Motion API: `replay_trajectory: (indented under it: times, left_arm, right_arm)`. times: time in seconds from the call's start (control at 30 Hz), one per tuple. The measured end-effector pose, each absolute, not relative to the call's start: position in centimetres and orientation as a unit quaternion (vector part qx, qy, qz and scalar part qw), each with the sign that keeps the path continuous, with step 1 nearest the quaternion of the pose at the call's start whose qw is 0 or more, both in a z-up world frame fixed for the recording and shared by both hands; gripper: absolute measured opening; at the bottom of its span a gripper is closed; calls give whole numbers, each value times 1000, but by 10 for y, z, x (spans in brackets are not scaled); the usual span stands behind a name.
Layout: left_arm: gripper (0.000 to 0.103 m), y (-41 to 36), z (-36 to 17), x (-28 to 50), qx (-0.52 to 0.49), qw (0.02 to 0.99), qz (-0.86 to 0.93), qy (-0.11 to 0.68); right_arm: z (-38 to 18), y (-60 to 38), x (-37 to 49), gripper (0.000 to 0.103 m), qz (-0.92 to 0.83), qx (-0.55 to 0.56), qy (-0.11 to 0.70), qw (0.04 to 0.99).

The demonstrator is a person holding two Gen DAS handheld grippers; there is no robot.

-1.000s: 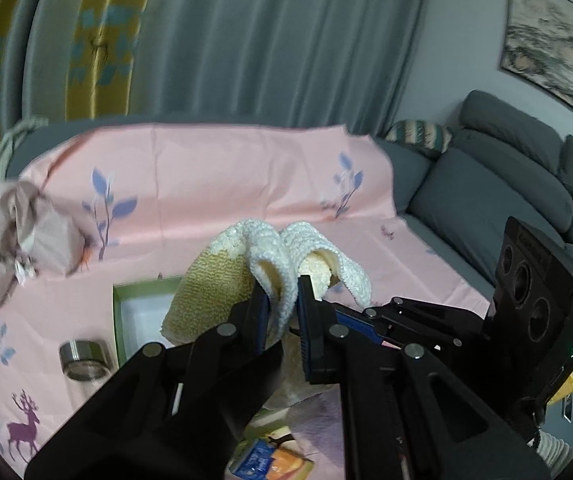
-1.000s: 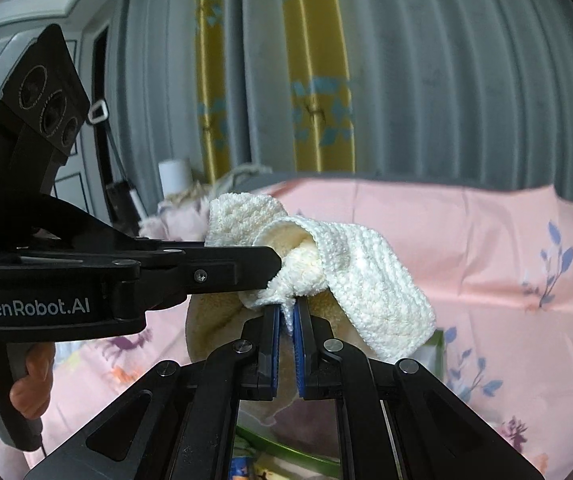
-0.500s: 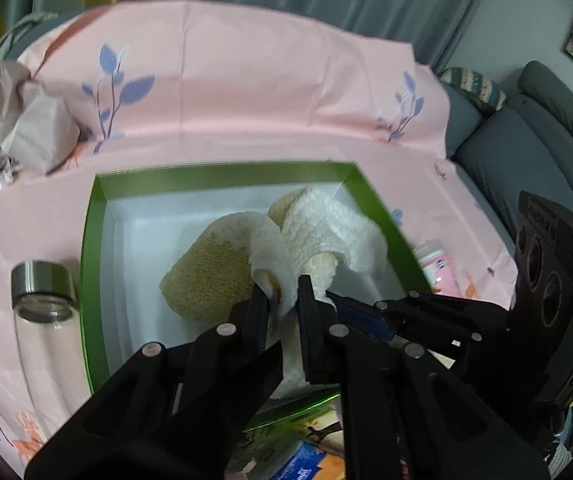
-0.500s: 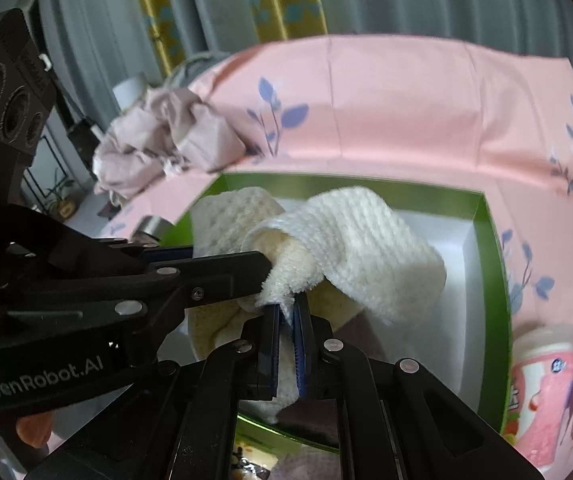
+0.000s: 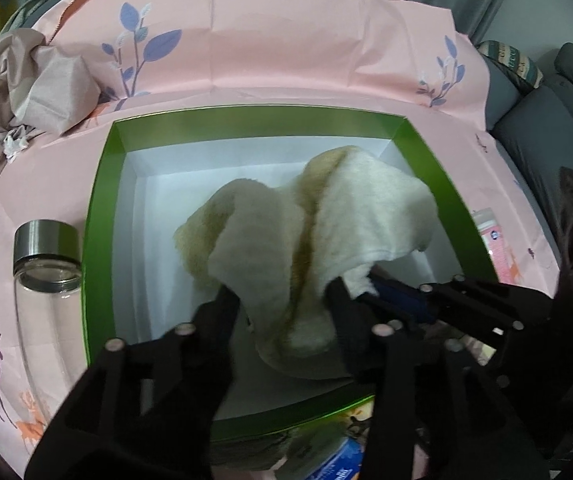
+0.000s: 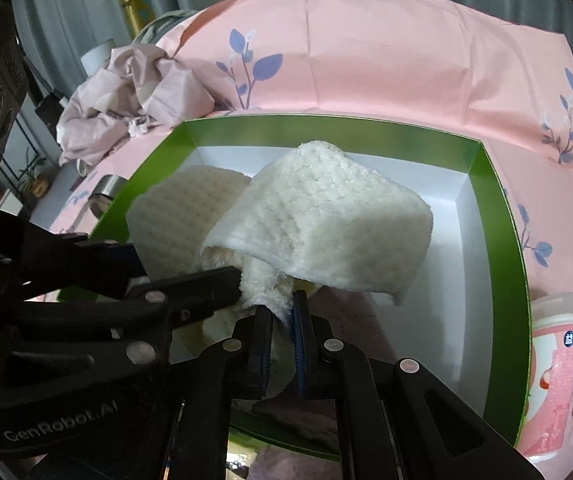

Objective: Organize soft objects
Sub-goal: 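Open the right gripper and withdraw from the box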

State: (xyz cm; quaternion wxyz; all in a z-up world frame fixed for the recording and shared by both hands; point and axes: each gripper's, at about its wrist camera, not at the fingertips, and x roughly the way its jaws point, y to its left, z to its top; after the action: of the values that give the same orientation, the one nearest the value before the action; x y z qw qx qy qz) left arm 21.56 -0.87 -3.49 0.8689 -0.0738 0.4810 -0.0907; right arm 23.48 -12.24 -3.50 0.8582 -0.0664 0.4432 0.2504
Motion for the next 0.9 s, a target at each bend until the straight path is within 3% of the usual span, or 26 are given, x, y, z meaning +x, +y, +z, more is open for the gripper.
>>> replay_trajectory:
  times: [0.13, 0.3, 0.4, 0.53, 0.67, 0.9]
  left_arm:
    - [63, -3, -37, 216, -76, 869, -76, 484]
    - [83, 4, -34, 213, -75, 871, -58, 482]
    - [85, 7, -31, 208, -76, 873, -48, 480]
    - [87, 6, -26, 199, -69, 876, -40, 475]
    - [101, 4, -17, 190, -60, 883, -35, 464]
    - [102, 4, -1, 168, -51, 895, -26, 443]
  right_arm:
    - [-34, -122, 234, 16, 243, -73, 444, 859]
    - [-32, -128, 231, 52, 222, -79, 437, 868]
    - [-27, -135, 227, 63, 220, -70, 431, 872]
    - [-19, -140, 218, 67, 220, -64, 423, 877]
    - [-10, -144, 204, 71, 218, -66, 411, 883]
    - [4, -150, 179, 71, 210, -68, 391, 893]
